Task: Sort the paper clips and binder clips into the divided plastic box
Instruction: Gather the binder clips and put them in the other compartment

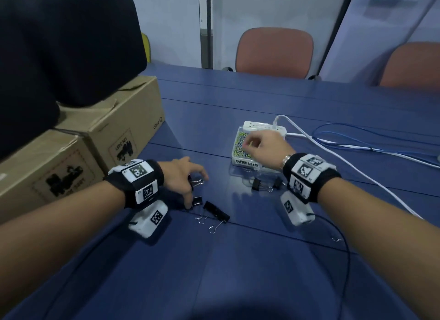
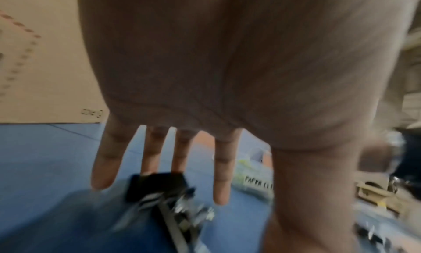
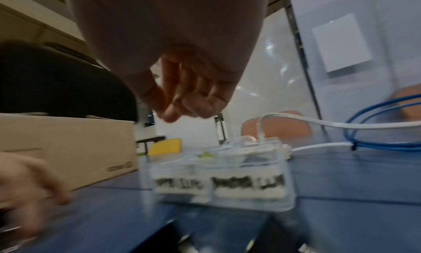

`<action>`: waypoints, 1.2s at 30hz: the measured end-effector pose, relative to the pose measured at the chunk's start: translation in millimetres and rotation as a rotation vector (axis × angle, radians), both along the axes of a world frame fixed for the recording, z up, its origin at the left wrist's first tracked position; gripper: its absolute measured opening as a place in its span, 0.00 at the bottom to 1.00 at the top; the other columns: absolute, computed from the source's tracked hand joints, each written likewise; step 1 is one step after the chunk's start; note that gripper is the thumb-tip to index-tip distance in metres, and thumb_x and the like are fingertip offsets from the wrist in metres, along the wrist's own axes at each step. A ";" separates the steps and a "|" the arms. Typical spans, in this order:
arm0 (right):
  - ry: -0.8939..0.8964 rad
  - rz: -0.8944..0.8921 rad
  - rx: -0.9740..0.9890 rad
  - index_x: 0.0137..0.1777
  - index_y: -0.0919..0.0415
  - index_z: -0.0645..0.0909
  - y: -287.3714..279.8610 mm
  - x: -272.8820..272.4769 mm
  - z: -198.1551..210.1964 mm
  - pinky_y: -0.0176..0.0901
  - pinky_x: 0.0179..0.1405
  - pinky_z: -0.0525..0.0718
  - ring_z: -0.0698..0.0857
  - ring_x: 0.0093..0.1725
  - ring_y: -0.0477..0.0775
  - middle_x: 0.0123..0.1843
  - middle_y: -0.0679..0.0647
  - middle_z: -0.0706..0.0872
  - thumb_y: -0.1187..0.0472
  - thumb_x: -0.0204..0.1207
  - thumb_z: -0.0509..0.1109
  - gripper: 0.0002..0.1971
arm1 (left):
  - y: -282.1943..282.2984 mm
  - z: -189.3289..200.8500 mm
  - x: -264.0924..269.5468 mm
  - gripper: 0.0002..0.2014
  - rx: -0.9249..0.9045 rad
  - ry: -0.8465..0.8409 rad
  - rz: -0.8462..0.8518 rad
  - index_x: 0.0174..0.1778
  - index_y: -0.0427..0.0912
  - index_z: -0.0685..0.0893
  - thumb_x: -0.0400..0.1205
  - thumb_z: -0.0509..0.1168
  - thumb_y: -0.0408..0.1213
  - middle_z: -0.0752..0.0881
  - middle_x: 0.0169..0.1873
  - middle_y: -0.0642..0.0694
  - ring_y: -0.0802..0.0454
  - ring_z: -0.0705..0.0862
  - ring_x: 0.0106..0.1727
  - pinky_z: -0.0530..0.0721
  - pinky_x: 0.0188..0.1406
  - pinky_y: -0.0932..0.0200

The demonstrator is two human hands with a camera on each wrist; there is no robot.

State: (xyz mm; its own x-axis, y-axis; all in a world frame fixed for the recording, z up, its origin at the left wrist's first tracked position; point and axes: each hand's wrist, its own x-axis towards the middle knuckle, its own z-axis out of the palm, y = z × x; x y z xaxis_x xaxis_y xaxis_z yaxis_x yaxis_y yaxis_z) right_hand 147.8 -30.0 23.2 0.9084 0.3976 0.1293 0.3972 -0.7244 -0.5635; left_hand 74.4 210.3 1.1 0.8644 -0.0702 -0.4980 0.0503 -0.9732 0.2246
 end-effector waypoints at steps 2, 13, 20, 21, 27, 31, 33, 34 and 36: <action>0.110 0.160 -0.171 0.47 0.52 0.88 12.8 -32.9 -2.5 0.40 0.41 0.81 0.84 0.39 0.49 0.42 0.48 0.89 0.52 0.72 0.75 0.07 | 1.8 -8.8 -11.5 0.47 0.023 -0.051 0.013 0.65 0.72 0.72 0.48 0.84 0.57 0.68 0.64 0.52 0.47 0.70 0.66 0.79 0.67 0.42; 0.172 0.345 -0.562 0.72 0.48 0.77 55.7 -107.1 -34.5 0.43 0.50 0.77 0.81 0.61 0.61 0.64 0.56 0.74 0.48 0.69 0.80 0.31 | 0.2 -15.6 -27.1 0.39 -0.084 -0.184 0.042 0.69 0.63 0.77 0.62 0.83 0.59 0.73 0.60 0.47 0.45 0.74 0.64 0.79 0.67 0.45; 0.178 0.292 -0.432 0.61 0.50 0.76 52.0 -111.1 -35.8 0.46 0.52 0.79 0.81 0.57 0.60 0.60 0.55 0.79 0.56 0.67 0.82 0.24 | 2.8 -15.5 -20.7 0.23 -0.250 -0.135 0.121 0.56 0.46 0.85 0.67 0.83 0.34 0.81 0.54 0.43 0.49 0.82 0.44 0.87 0.29 0.59; 0.173 0.286 -0.407 0.58 0.51 0.75 51.0 -111.8 -36.3 0.45 0.50 0.79 0.82 0.55 0.59 0.58 0.55 0.81 0.57 0.67 0.82 0.23 | 2.6 -15.2 -19.4 0.23 -0.251 -0.123 0.141 0.56 0.47 0.85 0.66 0.83 0.31 0.81 0.54 0.42 0.48 0.83 0.44 0.90 0.32 0.55; 0.157 0.259 -0.364 0.58 0.52 0.79 44.6 -114.6 -38.9 0.40 0.43 0.74 0.83 0.54 0.56 0.55 0.52 0.85 0.59 0.68 0.81 0.20 | -2.1 -13.8 -13.6 0.18 -0.207 -0.135 0.195 0.42 0.46 0.87 0.59 0.82 0.31 0.86 0.39 0.46 0.47 0.85 0.35 0.91 0.30 0.53; 0.194 0.266 -0.357 0.59 0.54 0.87 38.2 -112.5 -37.8 0.38 0.46 0.75 0.85 0.56 0.53 0.53 0.51 0.86 0.58 0.71 0.80 0.15 | -6.5 -14.1 -14.9 0.13 -0.170 -0.153 0.155 0.32 0.44 0.82 0.60 0.81 0.33 0.86 0.33 0.46 0.48 0.84 0.31 0.90 0.26 0.54; 0.226 0.255 -0.323 0.55 0.56 0.89 33.4 -110.8 -38.6 0.37 0.46 0.78 0.87 0.54 0.54 0.52 0.53 0.89 0.58 0.72 0.80 0.11 | -7.9 -12.9 -15.8 0.10 -0.159 -0.146 0.142 0.32 0.42 0.85 0.63 0.81 0.33 0.87 0.32 0.45 0.49 0.84 0.31 0.90 0.26 0.54; 0.235 0.248 -0.310 0.53 0.57 0.90 31.2 -110.5 -39.0 0.37 0.47 0.79 0.87 0.53 0.54 0.52 0.54 0.91 0.59 0.72 0.80 0.10 | -8.1 -12.2 -16.0 0.09 -0.156 -0.138 0.137 0.33 0.42 0.86 0.64 0.80 0.32 0.87 0.32 0.45 0.49 0.85 0.32 0.90 0.27 0.54; 0.244 0.233 -0.289 0.52 0.58 0.90 27.3 -110.4 -39.3 0.37 0.47 0.81 0.88 0.51 0.52 0.51 0.54 0.92 0.60 0.72 0.80 0.09 | -9.4 -10.5 -17.6 0.08 -0.133 -0.121 0.122 0.33 0.41 0.87 0.64 0.79 0.32 0.88 0.32 0.45 0.48 0.85 0.32 0.90 0.26 0.54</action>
State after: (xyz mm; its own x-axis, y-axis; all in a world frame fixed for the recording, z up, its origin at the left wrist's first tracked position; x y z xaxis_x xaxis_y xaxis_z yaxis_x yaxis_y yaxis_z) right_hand 37.5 -2.7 -16.1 0.7804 0.5837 -0.2242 0.4494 -0.7729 -0.4480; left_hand 56.8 200.9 -9.4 0.9233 -0.0200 -0.3835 0.1304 -0.9230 0.3620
